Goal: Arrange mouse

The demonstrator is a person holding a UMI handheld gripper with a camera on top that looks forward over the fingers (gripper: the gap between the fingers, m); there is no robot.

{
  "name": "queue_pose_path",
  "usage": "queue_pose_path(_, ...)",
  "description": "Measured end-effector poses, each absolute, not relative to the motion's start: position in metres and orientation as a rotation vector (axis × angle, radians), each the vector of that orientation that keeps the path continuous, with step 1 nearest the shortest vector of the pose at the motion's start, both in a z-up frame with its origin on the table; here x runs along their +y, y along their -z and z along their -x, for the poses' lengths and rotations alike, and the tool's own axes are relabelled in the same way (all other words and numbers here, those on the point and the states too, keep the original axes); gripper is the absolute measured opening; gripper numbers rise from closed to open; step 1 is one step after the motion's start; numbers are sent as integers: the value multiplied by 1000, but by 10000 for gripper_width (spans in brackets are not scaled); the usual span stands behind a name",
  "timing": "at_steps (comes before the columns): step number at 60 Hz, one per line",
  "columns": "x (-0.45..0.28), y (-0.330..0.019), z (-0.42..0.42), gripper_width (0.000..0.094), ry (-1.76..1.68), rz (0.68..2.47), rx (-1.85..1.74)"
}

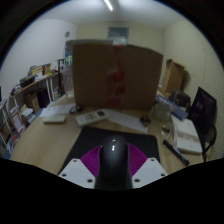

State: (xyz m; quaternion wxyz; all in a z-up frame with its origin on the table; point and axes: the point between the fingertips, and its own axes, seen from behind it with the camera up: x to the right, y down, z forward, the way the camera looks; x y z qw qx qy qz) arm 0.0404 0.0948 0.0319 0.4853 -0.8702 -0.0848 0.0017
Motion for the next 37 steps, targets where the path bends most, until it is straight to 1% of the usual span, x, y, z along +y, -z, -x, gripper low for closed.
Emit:
queue_pose_path(3, 97, -9, -48, 354, -28, 2171, -186)
queue_pose_path(5, 97, 5, -50, 406, -52, 2212, -167)
queue_pose_path(6, 100, 4, -48, 398, -77, 2202, -149)
queue_pose_path(7, 103, 2, -48, 412, -96, 2191, -136)
queue_pose_path(8, 103, 4, -48, 474, -101, 2208, -128)
queue_pose_path(9, 101, 6, -50, 459, -110, 2220, -125)
queue_pose_path(10, 102, 5, -50, 480, -120, 2217, -120)
queue_pose_path(11, 102, 5, -50, 534, -125, 2220, -124)
queue_pose_path(13, 102, 6, -49, 572, -121, 2225, -150)
queue_pose_path(14, 101, 6, -49, 611, -115, 2226, -174)
queue_pose_path(17, 97, 7, -45, 757, -100, 2238, -233)
queue_pose_path(19, 93, 7, -49, 854, -64, 2260, -206)
queue_pose_path(20, 90, 6, -53, 859, -49, 2273, -181)
queue_pose_path(21, 87, 5, -55, 829, -44, 2285, -159)
queue_pose_path(25, 68, -13, -51, 837, -76, 2307, -98)
queue_pose_path(37, -16, -125, -19, 834, -218, 2278, 59)
